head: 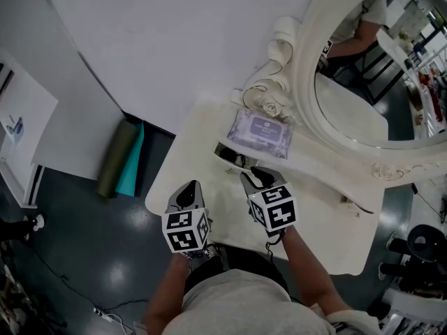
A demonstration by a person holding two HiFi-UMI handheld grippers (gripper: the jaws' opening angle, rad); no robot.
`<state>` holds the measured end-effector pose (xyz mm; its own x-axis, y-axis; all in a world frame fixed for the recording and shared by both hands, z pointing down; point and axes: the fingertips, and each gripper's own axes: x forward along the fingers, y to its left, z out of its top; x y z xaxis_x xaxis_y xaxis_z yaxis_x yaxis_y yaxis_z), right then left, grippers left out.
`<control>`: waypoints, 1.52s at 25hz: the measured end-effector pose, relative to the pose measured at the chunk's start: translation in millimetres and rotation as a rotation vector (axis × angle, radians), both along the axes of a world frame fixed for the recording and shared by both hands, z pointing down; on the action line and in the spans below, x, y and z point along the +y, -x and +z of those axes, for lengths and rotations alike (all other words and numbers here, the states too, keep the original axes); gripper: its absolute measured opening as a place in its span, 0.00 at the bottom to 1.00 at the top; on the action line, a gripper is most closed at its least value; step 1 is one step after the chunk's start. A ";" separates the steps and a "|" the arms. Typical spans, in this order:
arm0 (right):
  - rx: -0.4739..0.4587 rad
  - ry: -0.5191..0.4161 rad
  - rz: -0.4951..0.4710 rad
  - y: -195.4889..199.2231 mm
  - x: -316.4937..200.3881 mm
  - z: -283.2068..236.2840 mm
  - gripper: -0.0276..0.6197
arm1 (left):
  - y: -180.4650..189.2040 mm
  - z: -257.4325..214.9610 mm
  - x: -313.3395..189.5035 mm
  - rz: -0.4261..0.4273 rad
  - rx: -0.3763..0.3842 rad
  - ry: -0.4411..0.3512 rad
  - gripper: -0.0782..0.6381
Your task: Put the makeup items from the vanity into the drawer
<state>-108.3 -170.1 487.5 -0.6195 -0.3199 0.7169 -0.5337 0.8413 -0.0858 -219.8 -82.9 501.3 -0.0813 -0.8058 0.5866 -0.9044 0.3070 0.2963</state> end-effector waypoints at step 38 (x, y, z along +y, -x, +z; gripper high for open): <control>-0.127 -0.068 0.363 -164.1 95.5 -37.6 0.07 | -124.5 -39.7 68.8 0.224 -0.056 -0.109 0.12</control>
<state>55.7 -74.5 449.9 -0.5394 -0.5790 0.6114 -0.7867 0.6054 -0.1207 -95.3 -14.1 461.6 0.0763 -0.8656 0.4948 -0.9622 0.0661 0.2641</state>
